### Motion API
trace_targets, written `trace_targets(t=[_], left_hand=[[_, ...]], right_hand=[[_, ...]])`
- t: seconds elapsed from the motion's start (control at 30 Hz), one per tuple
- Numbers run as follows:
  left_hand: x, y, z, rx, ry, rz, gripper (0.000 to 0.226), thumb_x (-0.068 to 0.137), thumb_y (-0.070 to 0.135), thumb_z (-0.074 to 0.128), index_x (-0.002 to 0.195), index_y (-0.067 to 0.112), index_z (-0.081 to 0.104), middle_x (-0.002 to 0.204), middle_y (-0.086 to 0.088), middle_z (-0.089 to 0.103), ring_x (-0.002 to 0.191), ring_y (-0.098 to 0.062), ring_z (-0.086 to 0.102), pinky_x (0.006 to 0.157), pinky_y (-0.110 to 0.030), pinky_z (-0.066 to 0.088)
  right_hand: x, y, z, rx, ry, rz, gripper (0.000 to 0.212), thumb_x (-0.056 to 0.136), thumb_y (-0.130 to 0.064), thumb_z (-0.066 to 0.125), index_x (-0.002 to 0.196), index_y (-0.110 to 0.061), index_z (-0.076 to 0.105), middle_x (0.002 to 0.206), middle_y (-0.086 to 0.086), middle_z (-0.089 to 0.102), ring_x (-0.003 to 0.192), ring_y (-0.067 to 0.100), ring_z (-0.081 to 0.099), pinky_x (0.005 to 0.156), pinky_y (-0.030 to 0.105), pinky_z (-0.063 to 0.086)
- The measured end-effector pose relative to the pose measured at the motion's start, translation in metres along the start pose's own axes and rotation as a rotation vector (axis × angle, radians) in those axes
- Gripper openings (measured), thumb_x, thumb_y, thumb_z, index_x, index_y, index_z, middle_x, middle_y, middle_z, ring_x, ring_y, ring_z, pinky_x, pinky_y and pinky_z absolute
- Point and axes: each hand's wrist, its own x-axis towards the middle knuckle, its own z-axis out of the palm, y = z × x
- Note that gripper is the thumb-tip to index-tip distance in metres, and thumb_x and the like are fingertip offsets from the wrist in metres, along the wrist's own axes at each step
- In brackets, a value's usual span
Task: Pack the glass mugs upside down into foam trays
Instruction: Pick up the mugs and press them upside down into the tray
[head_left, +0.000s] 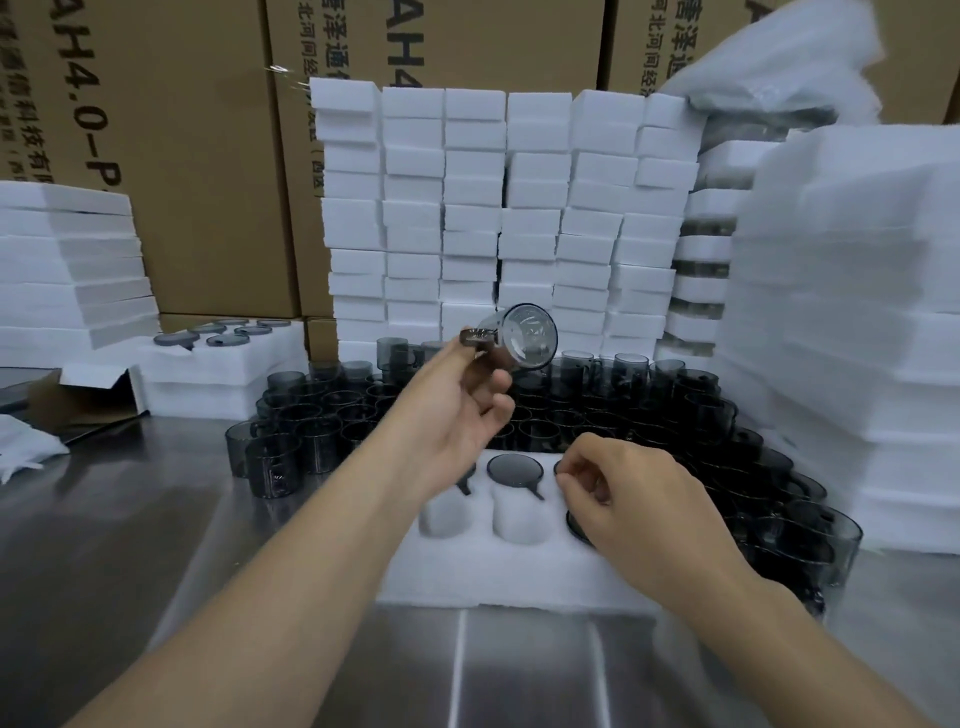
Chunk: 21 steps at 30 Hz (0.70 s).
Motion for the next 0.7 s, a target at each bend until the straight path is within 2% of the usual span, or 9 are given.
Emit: trace_targets(t=[0.1,0.2,0.27,0.33,0.43,0.47,0.53,0.6,0.7], left_hand=[[-0.007,-0.012,-0.007,-0.159,-0.030,-0.100,0.027,0.114,0.021,0.042,0.095,0.012,0.059,0.077,-0.001,0.063,0.051,-0.009,0.048,0.052,-0.022,0.047],[-0.011,-0.012,-0.015,-0.110,-0.105,-0.148,0.035,0.110,0.023,0.047,0.084,0.014,0.069,0.074,0.001,0.065,0.048,-0.008,0.041,0.055,-0.023,0.043],[-0.016,-0.012,-0.017,-0.040,-0.201,-0.174,0.029,0.102,0.026,0.054,0.082,0.017,0.071,0.071,0.004,0.062,0.047,-0.007,0.039,0.060,-0.024,0.042],[-0.020,-0.014,-0.017,0.029,-0.261,-0.190,0.032,0.099,0.033,0.058,0.075,0.018,0.073,0.067,0.006,0.058,0.048,-0.007,0.038,0.064,-0.025,0.039],[-0.024,-0.016,-0.015,0.069,-0.247,-0.176,0.025,0.090,0.037,0.068,0.078,0.018,0.078,0.077,0.003,0.065,0.062,-0.009,0.050,0.064,-0.024,0.048],[-0.025,-0.016,-0.014,0.080,-0.243,-0.166,0.023,0.087,0.038,0.070,0.087,0.017,0.080,0.087,0.000,0.071,0.075,-0.013,0.058,0.068,-0.025,0.052],[-0.028,-0.017,-0.011,0.108,-0.222,-0.149,0.041,0.088,0.042,0.072,0.117,0.014,0.078,0.114,-0.010,0.076,0.096,-0.020,0.069,0.077,-0.028,0.058],[-0.030,-0.018,-0.008,0.143,-0.211,-0.127,0.051,0.093,0.049,0.070,0.131,0.014,0.071,0.127,-0.011,0.076,0.103,-0.023,0.076,0.078,-0.031,0.061],[-0.037,-0.017,0.000,0.243,-0.232,-0.076,0.048,0.100,0.055,0.065,0.130,0.017,0.072,0.134,-0.008,0.075,0.115,-0.025,0.076,0.083,-0.032,0.062]], right_hand=[[0.000,0.000,0.004,0.012,0.058,-0.006,0.011,0.098,-0.051,0.062,0.105,-0.042,0.064,0.084,-0.027,0.062,0.082,-0.006,0.059,0.064,0.019,0.043],[0.001,-0.009,0.007,0.227,0.129,-0.026,0.055,0.093,-0.071,0.055,0.143,-0.047,0.054,0.112,-0.027,0.065,0.095,-0.004,0.064,0.079,0.027,0.052],[-0.001,-0.018,0.008,0.499,0.141,-0.011,0.072,0.088,-0.077,0.056,0.153,-0.048,0.046,0.121,-0.023,0.069,0.096,0.001,0.070,0.078,0.024,0.053],[-0.003,-0.027,0.008,0.726,0.144,-0.015,0.064,0.093,-0.068,0.066,0.150,-0.042,0.054,0.116,-0.018,0.076,0.094,0.004,0.074,0.073,0.017,0.054],[-0.005,-0.035,0.004,0.932,0.165,-0.024,0.043,0.097,-0.048,0.072,0.137,-0.035,0.066,0.112,-0.009,0.079,0.100,0.010,0.075,0.077,0.025,0.059],[-0.005,-0.034,0.003,0.968,0.187,-0.025,0.038,0.097,-0.044,0.073,0.134,-0.035,0.068,0.112,-0.008,0.079,0.102,0.012,0.075,0.077,0.030,0.062],[-0.004,-0.031,-0.002,1.005,0.228,-0.031,0.030,0.099,-0.038,0.075,0.129,-0.038,0.071,0.112,-0.008,0.079,0.104,0.015,0.076,0.078,0.037,0.065],[-0.001,-0.026,-0.007,1.014,0.270,-0.013,0.038,0.099,-0.034,0.076,0.136,-0.039,0.068,0.116,-0.008,0.078,0.105,0.014,0.075,0.073,0.030,0.065],[0.003,-0.018,-0.014,0.984,0.306,0.031,0.061,0.098,-0.027,0.078,0.153,-0.038,0.055,0.127,-0.013,0.073,0.114,0.010,0.072,0.075,0.022,0.063]])
